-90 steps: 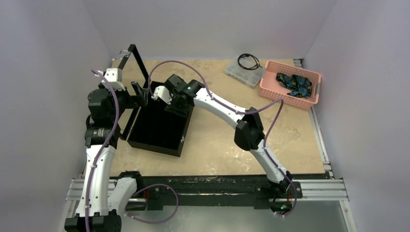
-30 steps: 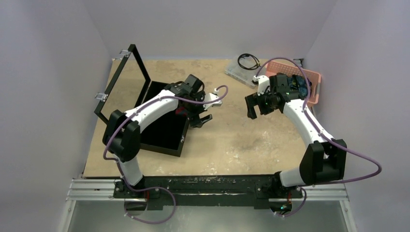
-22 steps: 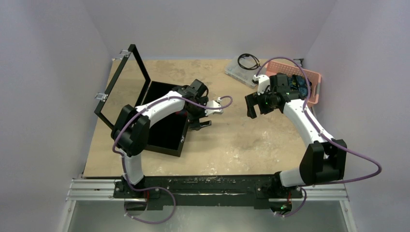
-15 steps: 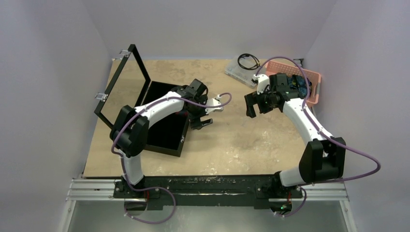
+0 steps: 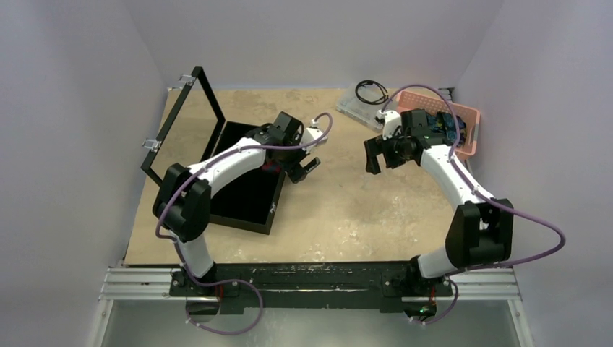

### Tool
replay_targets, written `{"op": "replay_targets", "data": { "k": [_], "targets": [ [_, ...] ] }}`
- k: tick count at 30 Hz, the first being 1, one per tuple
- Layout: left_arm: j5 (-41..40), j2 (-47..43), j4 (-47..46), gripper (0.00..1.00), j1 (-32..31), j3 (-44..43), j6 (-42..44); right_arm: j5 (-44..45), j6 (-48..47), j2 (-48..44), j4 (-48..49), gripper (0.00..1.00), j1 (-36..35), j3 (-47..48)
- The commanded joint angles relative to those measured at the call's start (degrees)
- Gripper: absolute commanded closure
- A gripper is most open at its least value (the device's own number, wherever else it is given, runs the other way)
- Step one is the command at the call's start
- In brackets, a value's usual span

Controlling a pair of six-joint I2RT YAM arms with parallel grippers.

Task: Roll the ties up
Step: Reset both arms

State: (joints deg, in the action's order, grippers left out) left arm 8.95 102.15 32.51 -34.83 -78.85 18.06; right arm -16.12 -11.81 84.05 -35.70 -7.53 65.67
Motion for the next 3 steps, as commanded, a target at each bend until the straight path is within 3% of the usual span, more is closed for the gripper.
{"op": "replay_targets", "data": {
  "k": [1, 3],
  "targets": [
    [-2.5, -1.6, -2.5, 0.0, 0.4, -2.7, -5.1, -1.0, 1.1, 0.4, 1.6, 0.02, 0.1, 2.8],
    [-2.4, -1.1, -1.9, 0.0, 0.3, -3.5, -5.1, -0.8, 1.2, 0.3, 1.6, 0.02, 0.1, 2.7]
  ]
}}
